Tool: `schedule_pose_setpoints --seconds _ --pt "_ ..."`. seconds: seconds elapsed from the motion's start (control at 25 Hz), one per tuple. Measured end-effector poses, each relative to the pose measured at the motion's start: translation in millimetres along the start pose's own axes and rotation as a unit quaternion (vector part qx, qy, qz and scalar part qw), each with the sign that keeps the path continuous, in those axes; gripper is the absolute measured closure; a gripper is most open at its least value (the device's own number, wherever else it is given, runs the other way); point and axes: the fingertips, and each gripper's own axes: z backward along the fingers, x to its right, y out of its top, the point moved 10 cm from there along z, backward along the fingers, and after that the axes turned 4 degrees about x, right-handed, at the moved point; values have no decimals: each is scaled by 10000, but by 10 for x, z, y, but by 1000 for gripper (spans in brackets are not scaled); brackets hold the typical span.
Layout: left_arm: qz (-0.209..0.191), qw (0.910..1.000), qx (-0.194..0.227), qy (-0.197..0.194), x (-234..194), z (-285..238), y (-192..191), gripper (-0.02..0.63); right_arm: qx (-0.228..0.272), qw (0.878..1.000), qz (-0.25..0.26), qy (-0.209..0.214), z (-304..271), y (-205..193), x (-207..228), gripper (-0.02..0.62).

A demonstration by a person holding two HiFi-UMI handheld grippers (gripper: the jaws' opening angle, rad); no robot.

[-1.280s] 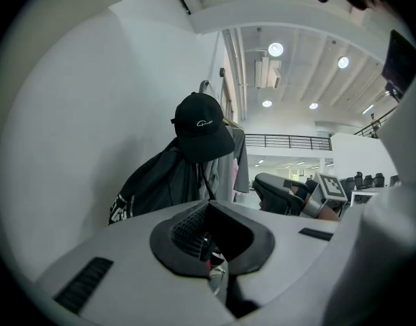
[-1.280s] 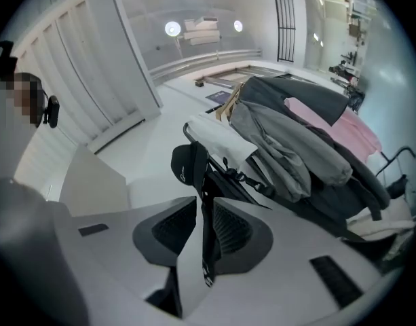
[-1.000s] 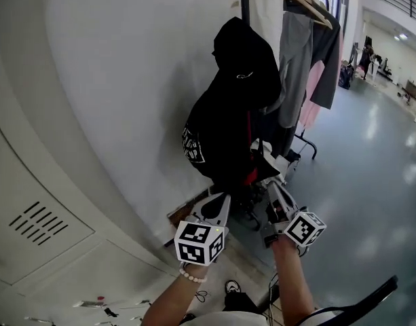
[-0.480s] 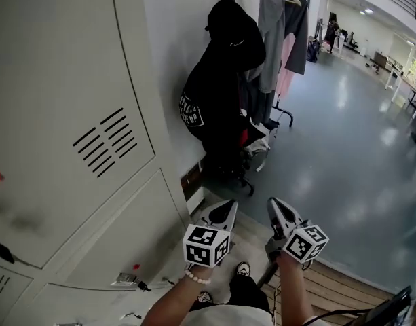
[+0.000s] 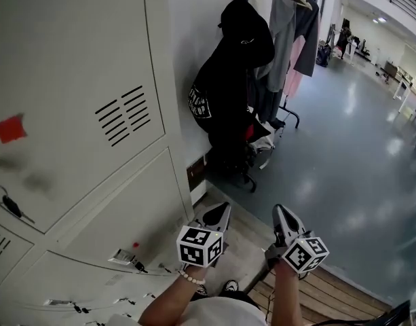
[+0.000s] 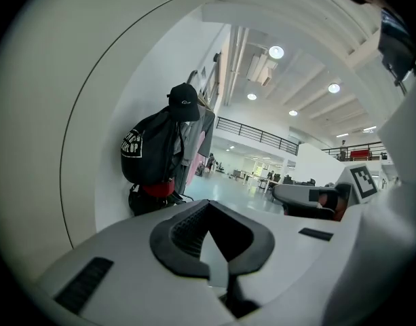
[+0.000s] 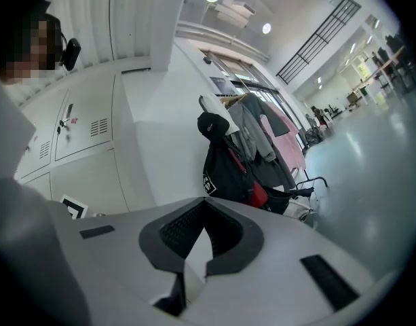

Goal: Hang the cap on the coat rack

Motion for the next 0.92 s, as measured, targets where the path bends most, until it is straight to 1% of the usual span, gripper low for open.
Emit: schedule_pose_setpoints --seconds 0.08,0.2,0.4,0.72,0.92 --pt "10 10000 31 52 16 9 11 608 -21 10000 -15 -79 -10 4 17 595" --pt "-79 9999 5 84 44 20 13 609 -39 9999 -42 -96 -6 16 37 595" --pt "-146 9999 -26 59 94 -46 17 607 -96 9999 32 -4 -1 65 38 595" --pt "-101 9999 -89 -1 112 -140 -11 607 -219 9997 12 117 -80 27 47 595" --pt "-69 9999 -135 36 92 -162 -39 607 -307 9994 7 141 -124 -11 65 595"
